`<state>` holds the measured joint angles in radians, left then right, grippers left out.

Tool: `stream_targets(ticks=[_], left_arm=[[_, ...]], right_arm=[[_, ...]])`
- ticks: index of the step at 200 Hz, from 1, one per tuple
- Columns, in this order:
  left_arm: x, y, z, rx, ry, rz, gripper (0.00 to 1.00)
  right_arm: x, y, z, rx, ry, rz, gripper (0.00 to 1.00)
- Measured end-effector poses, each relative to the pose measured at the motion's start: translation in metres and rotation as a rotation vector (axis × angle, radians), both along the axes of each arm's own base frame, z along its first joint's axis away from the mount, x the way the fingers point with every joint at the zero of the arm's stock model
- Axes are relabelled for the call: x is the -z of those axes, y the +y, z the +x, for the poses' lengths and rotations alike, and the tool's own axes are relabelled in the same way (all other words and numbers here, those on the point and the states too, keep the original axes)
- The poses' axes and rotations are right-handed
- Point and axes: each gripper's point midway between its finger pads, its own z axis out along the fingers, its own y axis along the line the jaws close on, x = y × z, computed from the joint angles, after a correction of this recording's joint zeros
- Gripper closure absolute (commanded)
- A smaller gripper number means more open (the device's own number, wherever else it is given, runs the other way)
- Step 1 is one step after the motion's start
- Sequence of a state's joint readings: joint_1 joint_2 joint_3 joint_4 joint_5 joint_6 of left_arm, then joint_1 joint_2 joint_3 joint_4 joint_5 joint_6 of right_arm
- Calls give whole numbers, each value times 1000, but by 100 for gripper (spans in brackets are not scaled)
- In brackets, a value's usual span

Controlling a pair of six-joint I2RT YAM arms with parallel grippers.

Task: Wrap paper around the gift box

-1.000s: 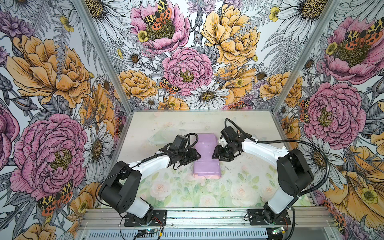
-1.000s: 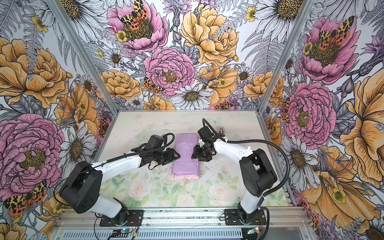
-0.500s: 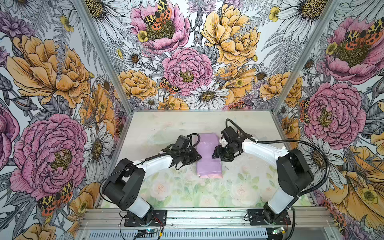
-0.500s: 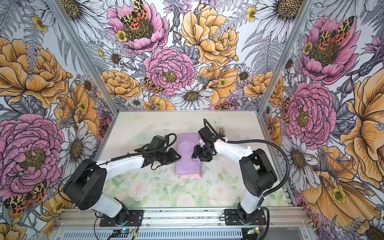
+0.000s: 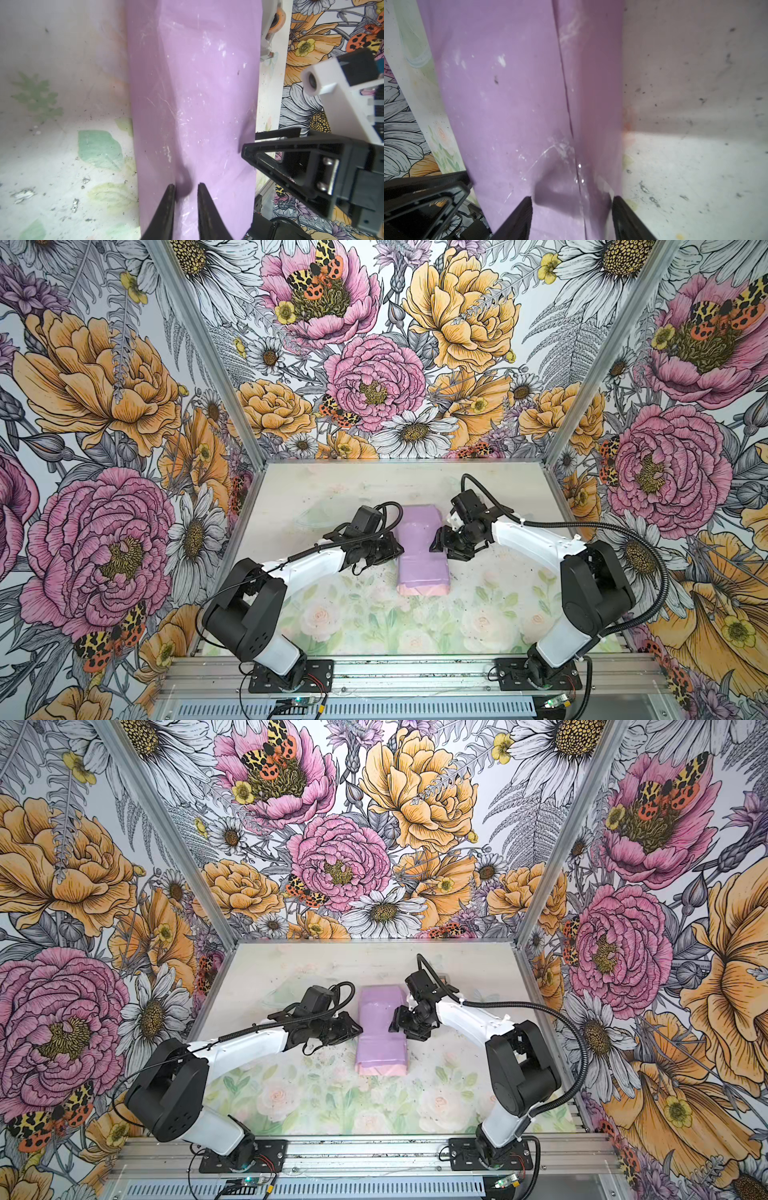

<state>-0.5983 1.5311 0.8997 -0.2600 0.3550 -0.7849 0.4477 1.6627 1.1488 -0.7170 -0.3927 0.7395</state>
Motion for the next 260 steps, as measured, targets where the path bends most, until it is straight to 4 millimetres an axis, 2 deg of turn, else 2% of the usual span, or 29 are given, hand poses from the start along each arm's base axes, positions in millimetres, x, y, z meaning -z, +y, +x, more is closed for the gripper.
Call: stream_targets(ticks=[18, 31, 64, 94, 129, 157, 179, 218, 238, 260], left_arm=[[0, 1, 0, -2, 2, 9, 58], [2, 3, -2, -3, 10, 20, 49], [1, 6, -6, -7, 21, 24, 47], [8, 5, -15, -5, 48, 29, 58], [15, 2, -25, -3, 77, 31, 71], [15, 3, -25, -11, 80, 35, 72], [13, 2, -22, -14, 70, 33, 65], [-5, 3, -3, -24, 9, 13, 46], [-11, 9, -3, -34, -10, 13, 39], [-21, 13, -12, -26, -39, -1, 37]], right_arm=[[2, -1, -2, 0, 7, 0, 37], [5, -1, -5, -2, 17, -4, 36], [10, -2, -17, -11, 39, -4, 36], [10, 5, -26, -29, 41, 15, 44], [7, 12, -27, -20, 30, 39, 56], [6, 12, -25, 1, 25, 32, 55], [6, 14, -24, 5, 13, 26, 42], [3, 14, -21, 0, -12, 24, 31], [-9, 11, -19, -5, -54, 33, 30], [-27, 3, -26, -10, -121, 46, 30]])
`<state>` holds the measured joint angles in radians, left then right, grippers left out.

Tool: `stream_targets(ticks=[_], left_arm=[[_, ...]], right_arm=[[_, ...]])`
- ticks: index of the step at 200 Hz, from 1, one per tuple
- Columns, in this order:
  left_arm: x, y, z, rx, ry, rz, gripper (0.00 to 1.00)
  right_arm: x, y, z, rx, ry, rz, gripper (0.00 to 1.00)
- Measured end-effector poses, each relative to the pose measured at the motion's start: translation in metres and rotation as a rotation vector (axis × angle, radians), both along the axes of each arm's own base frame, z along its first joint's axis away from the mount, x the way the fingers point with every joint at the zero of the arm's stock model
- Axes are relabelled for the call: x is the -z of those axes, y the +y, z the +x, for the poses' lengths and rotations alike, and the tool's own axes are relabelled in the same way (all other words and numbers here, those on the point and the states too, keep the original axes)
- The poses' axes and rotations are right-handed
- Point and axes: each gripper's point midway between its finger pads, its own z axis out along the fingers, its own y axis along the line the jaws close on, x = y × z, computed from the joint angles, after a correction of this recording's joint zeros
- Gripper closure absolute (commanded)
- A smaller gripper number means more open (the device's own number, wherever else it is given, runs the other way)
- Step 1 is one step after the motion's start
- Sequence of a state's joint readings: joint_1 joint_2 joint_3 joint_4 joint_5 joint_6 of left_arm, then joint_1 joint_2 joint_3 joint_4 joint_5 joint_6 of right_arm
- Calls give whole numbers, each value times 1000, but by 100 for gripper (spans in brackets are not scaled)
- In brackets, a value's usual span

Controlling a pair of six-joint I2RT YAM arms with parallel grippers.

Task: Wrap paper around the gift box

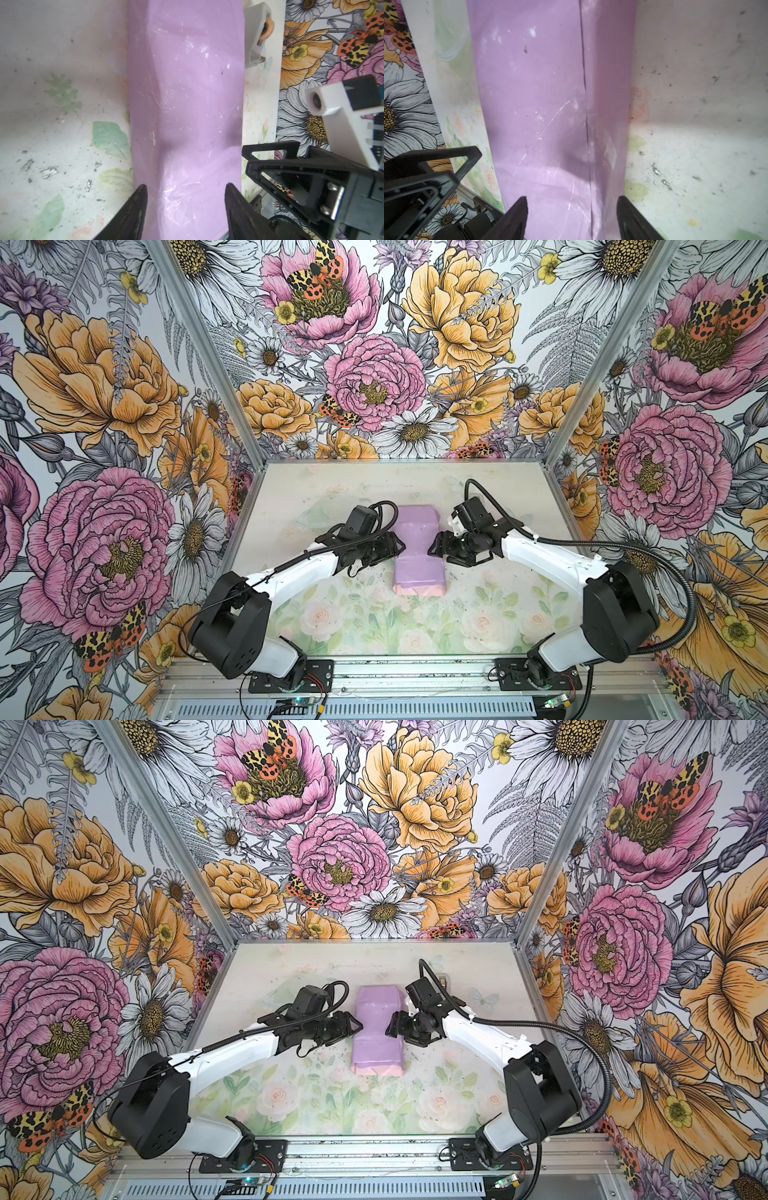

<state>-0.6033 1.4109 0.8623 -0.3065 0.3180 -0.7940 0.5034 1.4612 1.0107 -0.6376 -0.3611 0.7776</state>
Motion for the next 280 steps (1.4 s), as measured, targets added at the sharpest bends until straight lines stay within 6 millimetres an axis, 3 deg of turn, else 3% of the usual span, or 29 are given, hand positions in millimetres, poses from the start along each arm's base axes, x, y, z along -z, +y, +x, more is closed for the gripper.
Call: stream_targets(ticks=[27, 73, 128, 238, 280], left_arm=[[4, 1, -16, 21, -5, -1, 37], [33, 7, -39, 42, 47, 35, 39], [29, 0, -36, 51, 7, 18, 42], [69, 3, -33, 79, 12, 156, 48], [71, -1, -31, 98, -17, 202, 51]], right_arm=[[-8, -8, -10, -28, -64, -13, 30], [7, -11, -26, -113, -83, -66, 31], [17, -5, -30, -175, -116, -72, 31], [64, -17, -19, -135, -108, -181, 38], [74, -15, -15, -117, -137, -192, 42]])
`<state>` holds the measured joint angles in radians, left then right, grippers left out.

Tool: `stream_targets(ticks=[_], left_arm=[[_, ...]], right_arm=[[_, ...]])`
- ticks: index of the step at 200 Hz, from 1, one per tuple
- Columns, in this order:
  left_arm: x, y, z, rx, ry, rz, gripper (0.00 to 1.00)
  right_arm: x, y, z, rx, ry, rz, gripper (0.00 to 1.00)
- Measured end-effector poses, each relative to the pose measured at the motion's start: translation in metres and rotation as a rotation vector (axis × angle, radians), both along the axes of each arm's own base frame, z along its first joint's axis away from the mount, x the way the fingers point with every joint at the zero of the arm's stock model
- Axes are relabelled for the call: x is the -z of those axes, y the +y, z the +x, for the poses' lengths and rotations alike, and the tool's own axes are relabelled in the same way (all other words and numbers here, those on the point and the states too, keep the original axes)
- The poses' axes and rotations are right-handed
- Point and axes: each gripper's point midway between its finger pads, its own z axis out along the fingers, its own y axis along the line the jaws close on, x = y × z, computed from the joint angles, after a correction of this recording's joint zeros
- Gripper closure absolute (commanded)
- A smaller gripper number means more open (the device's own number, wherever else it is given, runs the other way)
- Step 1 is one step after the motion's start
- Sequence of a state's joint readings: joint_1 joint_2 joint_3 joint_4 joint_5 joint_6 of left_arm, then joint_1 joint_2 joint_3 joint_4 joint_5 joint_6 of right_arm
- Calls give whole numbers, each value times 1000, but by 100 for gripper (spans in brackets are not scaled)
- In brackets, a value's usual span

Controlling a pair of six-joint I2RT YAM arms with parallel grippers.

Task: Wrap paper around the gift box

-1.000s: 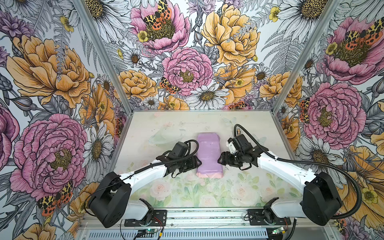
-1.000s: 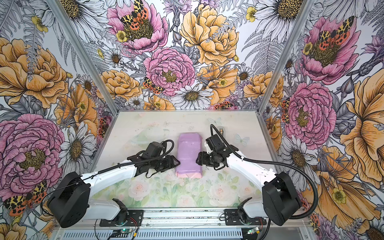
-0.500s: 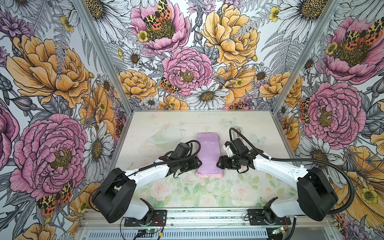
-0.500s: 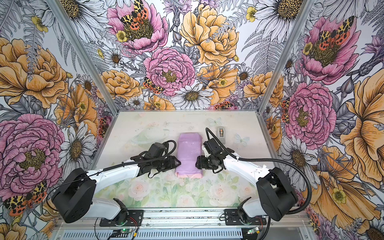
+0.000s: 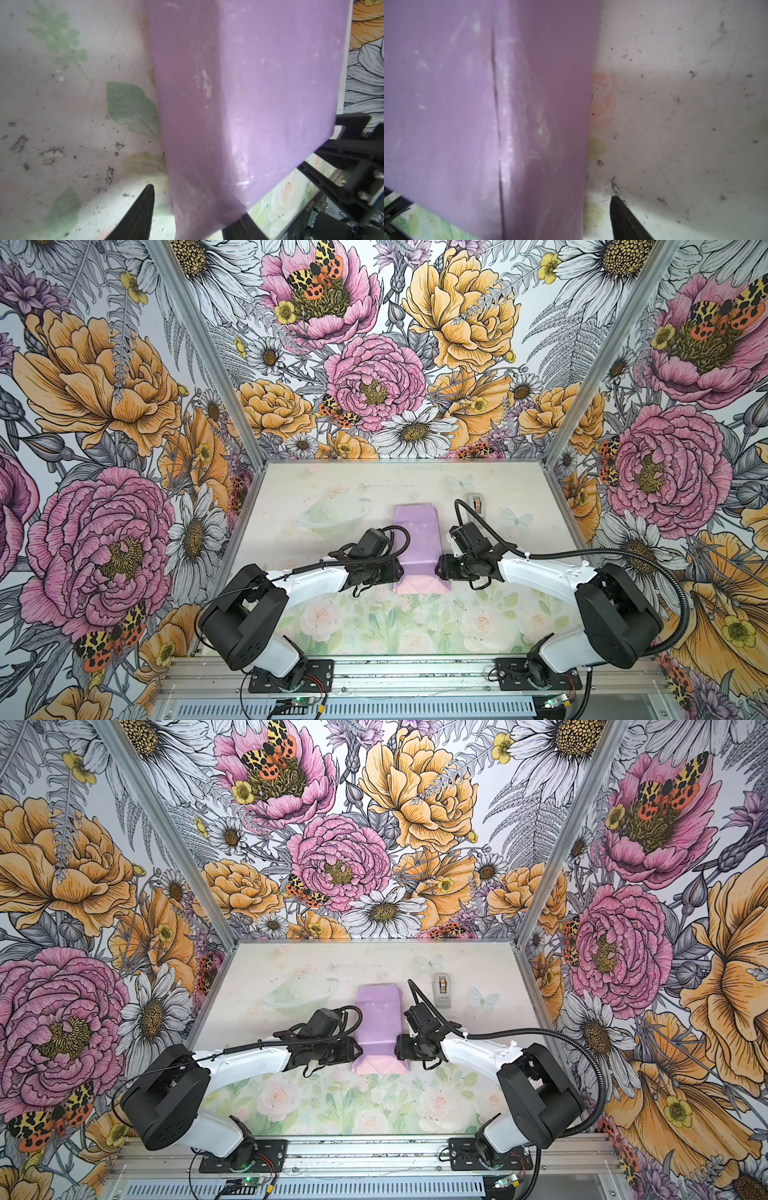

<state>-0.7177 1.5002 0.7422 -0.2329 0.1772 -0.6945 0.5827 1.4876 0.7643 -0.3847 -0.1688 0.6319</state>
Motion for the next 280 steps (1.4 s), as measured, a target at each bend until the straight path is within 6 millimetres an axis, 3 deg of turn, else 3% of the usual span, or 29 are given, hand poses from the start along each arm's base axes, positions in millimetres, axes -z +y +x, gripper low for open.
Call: stream_targets(ticks=[58, 135, 178, 208, 225, 280], left_arm=[[0, 0, 2, 4, -39, 85, 54], [3, 10, 5, -12, -71, 198, 64], [6, 7, 9, -14, -82, 231, 68], [3, 9, 13, -21, -103, 252, 75], [0, 10, 17, -28, -118, 265, 79], [-3, 14, 22, -32, -150, 300, 89]], right_arm=[[-1, 6, 7, 9, -71, -30, 45], [2, 3, 11, 84, -123, -79, 60], [1, 13, 9, 81, -136, -62, 60], [0, 15, 10, 108, -138, -52, 48], [-1, 15, 11, 129, -137, -44, 47], [-1, 15, 12, 172, -134, -40, 67]])
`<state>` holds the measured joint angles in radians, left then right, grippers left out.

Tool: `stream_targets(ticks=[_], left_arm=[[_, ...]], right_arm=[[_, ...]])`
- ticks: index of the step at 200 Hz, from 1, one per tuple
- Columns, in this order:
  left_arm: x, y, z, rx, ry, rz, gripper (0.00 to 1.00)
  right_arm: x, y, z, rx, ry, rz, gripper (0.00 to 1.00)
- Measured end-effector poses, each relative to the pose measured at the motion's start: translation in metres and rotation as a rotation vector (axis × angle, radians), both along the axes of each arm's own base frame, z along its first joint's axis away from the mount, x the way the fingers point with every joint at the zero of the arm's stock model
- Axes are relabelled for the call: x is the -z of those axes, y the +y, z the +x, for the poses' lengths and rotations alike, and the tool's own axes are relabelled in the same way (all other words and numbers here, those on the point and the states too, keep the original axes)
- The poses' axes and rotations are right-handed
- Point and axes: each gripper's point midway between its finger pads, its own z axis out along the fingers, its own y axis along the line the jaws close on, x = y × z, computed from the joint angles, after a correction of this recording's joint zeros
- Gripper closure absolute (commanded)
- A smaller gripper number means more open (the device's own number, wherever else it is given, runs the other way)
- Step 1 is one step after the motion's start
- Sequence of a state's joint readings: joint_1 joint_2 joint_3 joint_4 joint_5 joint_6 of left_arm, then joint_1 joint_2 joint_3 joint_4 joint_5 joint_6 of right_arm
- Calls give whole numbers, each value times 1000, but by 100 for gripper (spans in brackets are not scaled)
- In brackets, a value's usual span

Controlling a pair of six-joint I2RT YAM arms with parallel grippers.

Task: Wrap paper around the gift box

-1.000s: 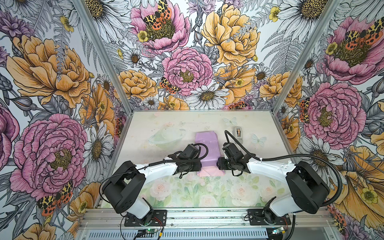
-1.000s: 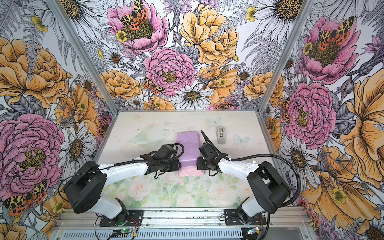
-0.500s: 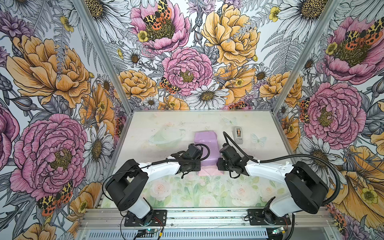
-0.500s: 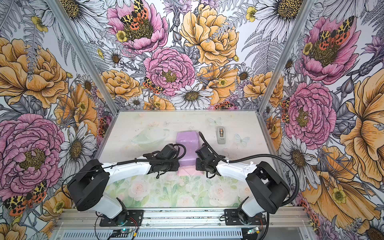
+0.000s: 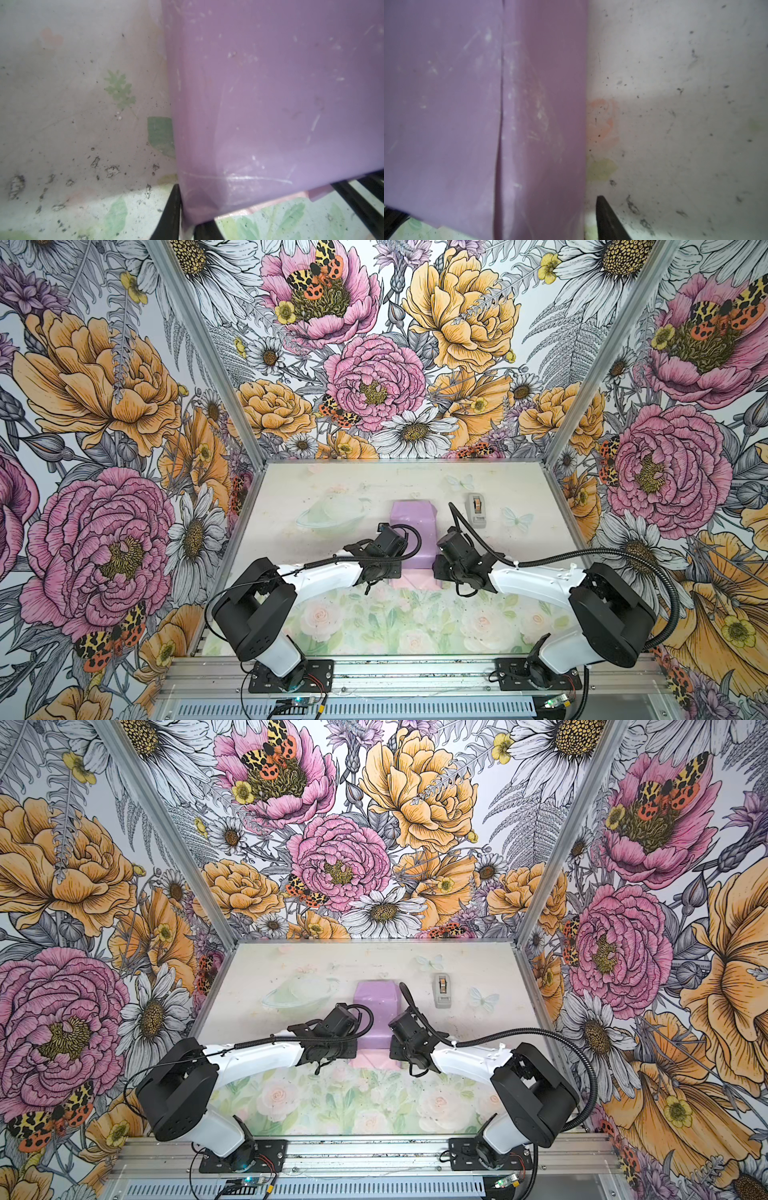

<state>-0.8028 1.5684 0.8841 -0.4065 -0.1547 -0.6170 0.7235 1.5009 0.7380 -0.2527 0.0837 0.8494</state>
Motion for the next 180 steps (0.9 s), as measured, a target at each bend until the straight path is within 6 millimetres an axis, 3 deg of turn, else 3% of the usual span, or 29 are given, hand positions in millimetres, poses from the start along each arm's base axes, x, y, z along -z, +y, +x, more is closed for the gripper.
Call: stream_targets(ticks=[42, 78, 112, 180], left_arm=[[4, -1, 0, 7, 0, 20, 92], [4, 0, 1, 5, -1, 28, 82], [6, 0, 0, 5, 4, 32, 89], [5, -3, 1, 8, 1, 28, 89]], right_arm=[[5, 4, -4, 0, 15, -5, 73], [8, 2, -4, 11, 16, -17, 72], [8, 0, -2, 36, 6, -23, 80], [7, 0, 0, 47, 1, -27, 95]])
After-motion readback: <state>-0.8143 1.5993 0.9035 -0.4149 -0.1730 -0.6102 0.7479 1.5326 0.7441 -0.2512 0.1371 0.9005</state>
